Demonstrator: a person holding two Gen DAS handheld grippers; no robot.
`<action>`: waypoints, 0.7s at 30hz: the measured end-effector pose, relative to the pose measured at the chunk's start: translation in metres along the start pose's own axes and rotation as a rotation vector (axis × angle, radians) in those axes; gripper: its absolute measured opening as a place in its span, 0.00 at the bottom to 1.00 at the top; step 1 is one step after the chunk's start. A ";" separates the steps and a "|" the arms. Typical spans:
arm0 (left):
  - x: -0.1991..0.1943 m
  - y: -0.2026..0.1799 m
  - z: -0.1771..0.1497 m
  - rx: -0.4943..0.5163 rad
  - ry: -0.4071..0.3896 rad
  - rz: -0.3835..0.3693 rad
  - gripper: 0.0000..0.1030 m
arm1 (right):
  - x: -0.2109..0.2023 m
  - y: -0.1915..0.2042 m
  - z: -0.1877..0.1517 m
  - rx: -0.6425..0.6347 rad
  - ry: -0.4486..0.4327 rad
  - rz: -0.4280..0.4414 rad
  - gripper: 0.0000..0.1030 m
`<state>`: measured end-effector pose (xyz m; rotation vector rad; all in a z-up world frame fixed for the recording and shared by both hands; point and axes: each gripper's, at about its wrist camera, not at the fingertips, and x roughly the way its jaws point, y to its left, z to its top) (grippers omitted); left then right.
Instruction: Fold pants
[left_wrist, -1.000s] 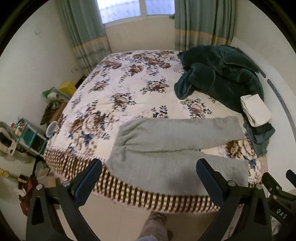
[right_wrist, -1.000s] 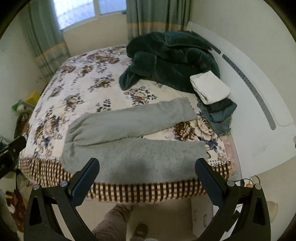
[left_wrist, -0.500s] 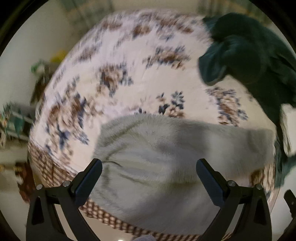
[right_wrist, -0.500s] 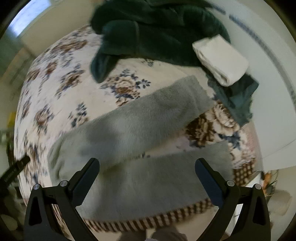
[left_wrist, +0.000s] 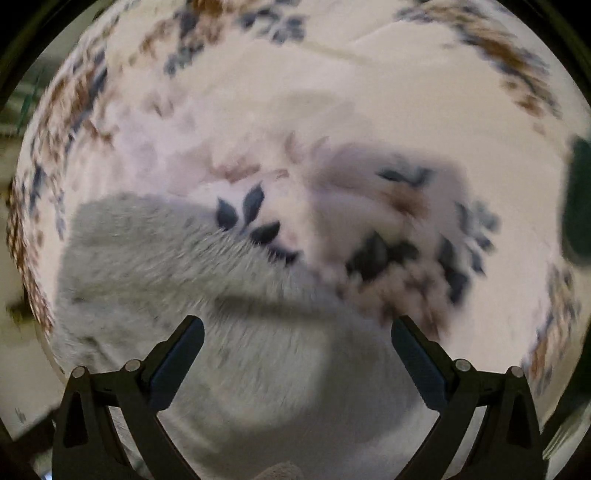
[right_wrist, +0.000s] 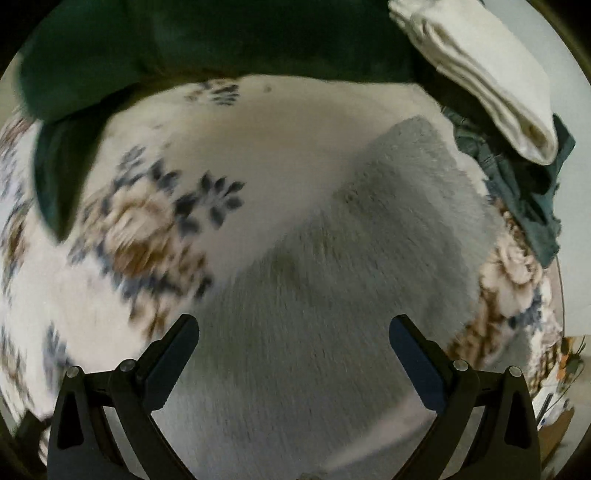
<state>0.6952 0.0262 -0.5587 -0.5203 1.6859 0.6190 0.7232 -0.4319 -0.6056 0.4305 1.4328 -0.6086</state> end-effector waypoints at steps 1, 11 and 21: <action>0.007 0.000 0.005 -0.023 0.017 0.007 1.00 | 0.016 0.000 0.011 0.029 0.017 -0.004 1.00; 0.002 0.023 -0.001 -0.134 -0.019 -0.065 0.49 | 0.102 0.000 0.057 0.165 0.147 -0.043 0.90; -0.076 0.080 -0.070 -0.016 -0.152 -0.338 0.04 | 0.048 -0.033 0.024 0.099 0.012 0.013 0.09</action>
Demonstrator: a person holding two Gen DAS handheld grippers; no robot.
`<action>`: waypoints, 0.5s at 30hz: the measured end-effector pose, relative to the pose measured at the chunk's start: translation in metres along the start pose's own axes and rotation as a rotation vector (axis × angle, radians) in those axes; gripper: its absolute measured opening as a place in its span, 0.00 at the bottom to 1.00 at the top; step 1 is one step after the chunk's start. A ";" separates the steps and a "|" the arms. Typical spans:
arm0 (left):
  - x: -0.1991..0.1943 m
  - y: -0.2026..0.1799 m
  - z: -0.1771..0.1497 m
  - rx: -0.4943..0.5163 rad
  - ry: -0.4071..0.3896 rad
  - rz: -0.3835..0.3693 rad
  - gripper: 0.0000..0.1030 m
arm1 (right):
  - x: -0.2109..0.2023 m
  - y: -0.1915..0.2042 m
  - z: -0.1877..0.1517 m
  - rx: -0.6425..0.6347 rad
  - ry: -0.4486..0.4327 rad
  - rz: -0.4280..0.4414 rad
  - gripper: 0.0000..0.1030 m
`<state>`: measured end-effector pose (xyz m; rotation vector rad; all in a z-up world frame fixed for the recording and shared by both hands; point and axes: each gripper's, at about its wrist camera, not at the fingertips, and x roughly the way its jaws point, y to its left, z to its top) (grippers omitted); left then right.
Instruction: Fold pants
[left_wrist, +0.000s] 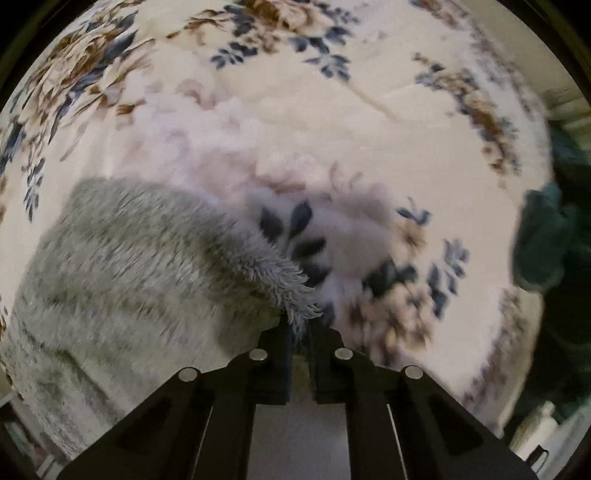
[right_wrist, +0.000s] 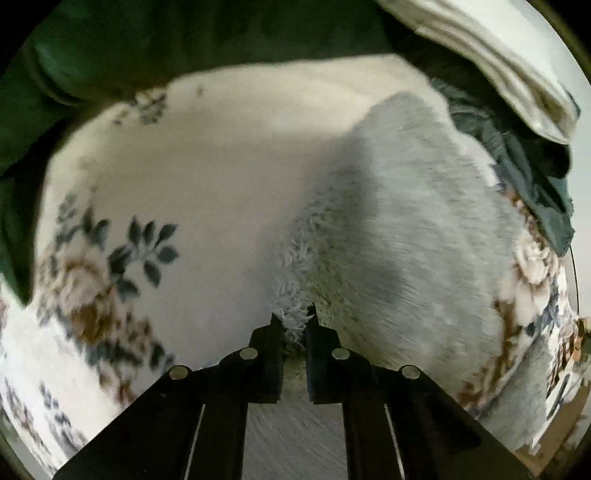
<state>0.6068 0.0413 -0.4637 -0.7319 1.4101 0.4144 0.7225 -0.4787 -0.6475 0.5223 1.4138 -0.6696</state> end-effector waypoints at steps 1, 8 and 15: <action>-0.014 0.003 -0.009 0.014 -0.008 -0.023 0.04 | -0.017 -0.010 -0.009 -0.007 -0.027 0.015 0.08; -0.072 0.087 -0.047 0.101 -0.059 -0.157 0.04 | -0.126 -0.101 -0.047 0.025 -0.109 0.126 0.08; -0.096 0.166 -0.132 0.016 -0.022 -0.208 0.04 | -0.176 -0.204 -0.114 0.017 -0.119 0.136 0.08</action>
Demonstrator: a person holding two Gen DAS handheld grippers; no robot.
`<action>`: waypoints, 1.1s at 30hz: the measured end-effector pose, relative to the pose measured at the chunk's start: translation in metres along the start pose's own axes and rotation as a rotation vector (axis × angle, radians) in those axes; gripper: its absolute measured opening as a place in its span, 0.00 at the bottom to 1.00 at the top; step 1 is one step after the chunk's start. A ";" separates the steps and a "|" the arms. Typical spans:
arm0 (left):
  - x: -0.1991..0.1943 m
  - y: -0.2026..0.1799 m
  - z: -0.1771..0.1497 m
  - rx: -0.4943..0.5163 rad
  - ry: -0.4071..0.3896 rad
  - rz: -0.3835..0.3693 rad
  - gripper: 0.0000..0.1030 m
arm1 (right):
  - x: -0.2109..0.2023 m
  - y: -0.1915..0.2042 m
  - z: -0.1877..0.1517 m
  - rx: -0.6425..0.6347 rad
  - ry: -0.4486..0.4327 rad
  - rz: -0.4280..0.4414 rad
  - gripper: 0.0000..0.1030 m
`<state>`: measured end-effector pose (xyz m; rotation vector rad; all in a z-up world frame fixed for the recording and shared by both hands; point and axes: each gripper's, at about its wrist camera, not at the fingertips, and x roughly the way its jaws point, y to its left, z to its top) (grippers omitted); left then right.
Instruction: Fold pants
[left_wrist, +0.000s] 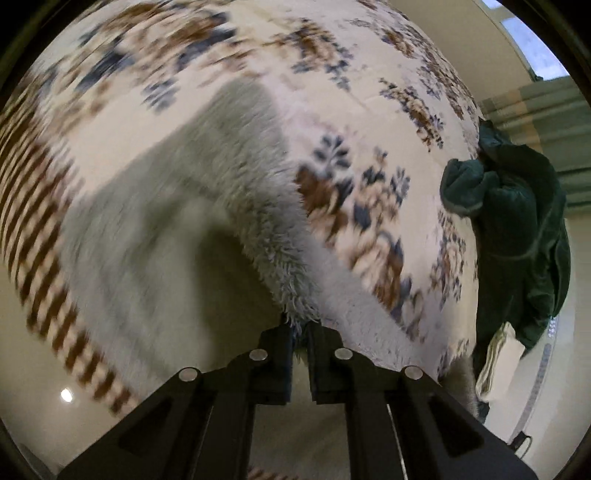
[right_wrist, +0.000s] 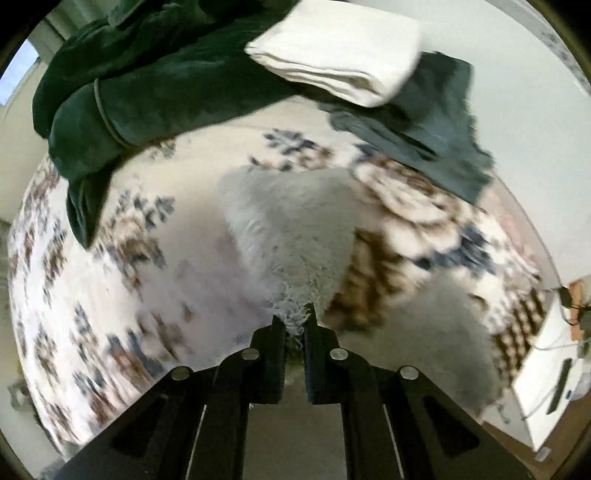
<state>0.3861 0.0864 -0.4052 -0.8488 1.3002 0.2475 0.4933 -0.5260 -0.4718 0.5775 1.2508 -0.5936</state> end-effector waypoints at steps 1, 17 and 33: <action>-0.002 0.010 -0.012 -0.002 0.003 0.010 0.04 | -0.004 -0.015 -0.011 -0.001 0.009 -0.008 0.08; 0.021 0.106 -0.090 -0.152 0.000 0.156 0.31 | 0.045 -0.138 -0.108 -0.105 0.238 -0.061 0.66; 0.064 0.065 -0.068 0.097 -0.042 0.281 0.71 | 0.102 -0.033 -0.062 -0.395 0.062 -0.242 0.09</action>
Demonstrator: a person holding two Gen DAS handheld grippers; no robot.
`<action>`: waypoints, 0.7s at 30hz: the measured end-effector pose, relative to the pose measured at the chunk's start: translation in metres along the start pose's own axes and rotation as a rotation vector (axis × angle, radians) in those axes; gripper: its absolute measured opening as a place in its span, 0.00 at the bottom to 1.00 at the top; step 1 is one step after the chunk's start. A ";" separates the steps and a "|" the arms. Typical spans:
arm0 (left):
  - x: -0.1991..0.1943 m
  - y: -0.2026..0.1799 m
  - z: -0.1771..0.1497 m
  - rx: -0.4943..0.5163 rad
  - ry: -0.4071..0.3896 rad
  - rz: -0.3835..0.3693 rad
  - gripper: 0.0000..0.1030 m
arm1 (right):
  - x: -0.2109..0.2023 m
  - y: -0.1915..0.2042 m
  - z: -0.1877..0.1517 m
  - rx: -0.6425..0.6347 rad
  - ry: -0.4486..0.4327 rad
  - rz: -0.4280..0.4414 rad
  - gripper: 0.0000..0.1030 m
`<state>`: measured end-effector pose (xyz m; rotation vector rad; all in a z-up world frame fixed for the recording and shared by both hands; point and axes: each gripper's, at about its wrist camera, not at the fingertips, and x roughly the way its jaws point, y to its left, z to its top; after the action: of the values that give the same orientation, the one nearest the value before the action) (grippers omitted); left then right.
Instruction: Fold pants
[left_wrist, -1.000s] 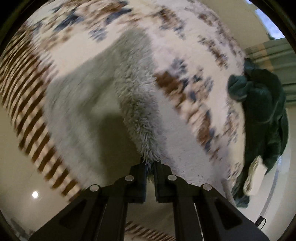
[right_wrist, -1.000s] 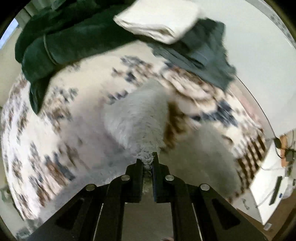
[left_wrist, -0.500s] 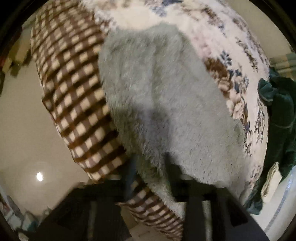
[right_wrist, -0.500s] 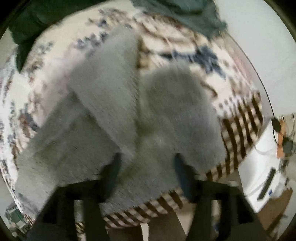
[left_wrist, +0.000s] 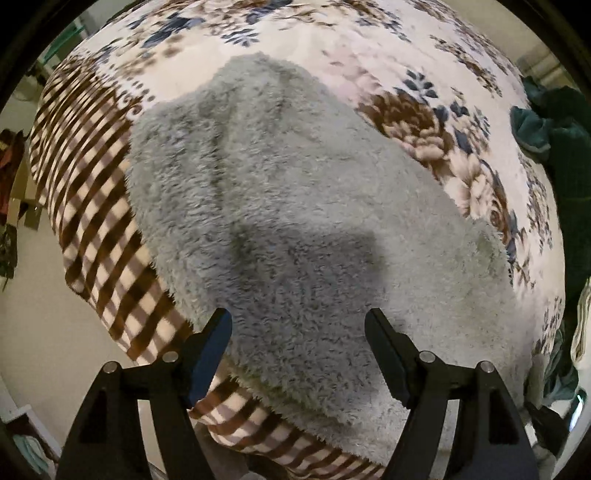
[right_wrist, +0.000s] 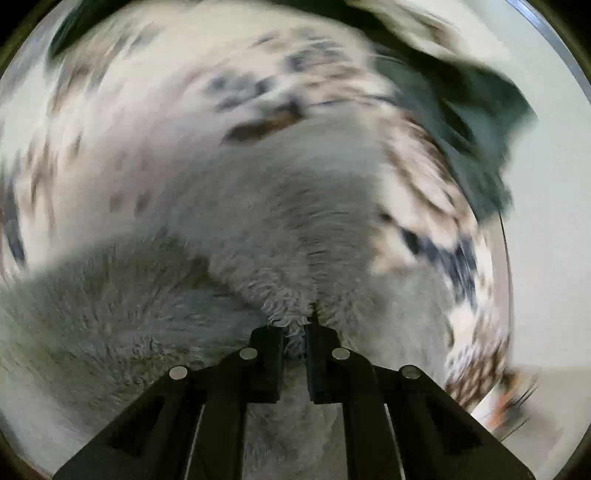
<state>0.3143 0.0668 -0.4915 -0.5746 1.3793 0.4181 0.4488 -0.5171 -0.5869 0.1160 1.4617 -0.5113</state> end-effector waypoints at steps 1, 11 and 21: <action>-0.001 -0.002 0.000 0.011 -0.003 0.001 0.71 | -0.015 -0.030 -0.006 0.120 -0.028 0.032 0.09; 0.004 -0.010 -0.010 0.034 0.065 -0.036 0.71 | 0.023 -0.201 -0.110 0.886 0.248 0.378 0.47; -0.004 0.047 0.013 -0.083 -0.014 0.054 0.71 | 0.035 -0.113 -0.137 0.679 0.255 0.494 0.54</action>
<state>0.2962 0.1121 -0.4927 -0.6021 1.3717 0.5244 0.2787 -0.5746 -0.6122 1.0845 1.3825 -0.5754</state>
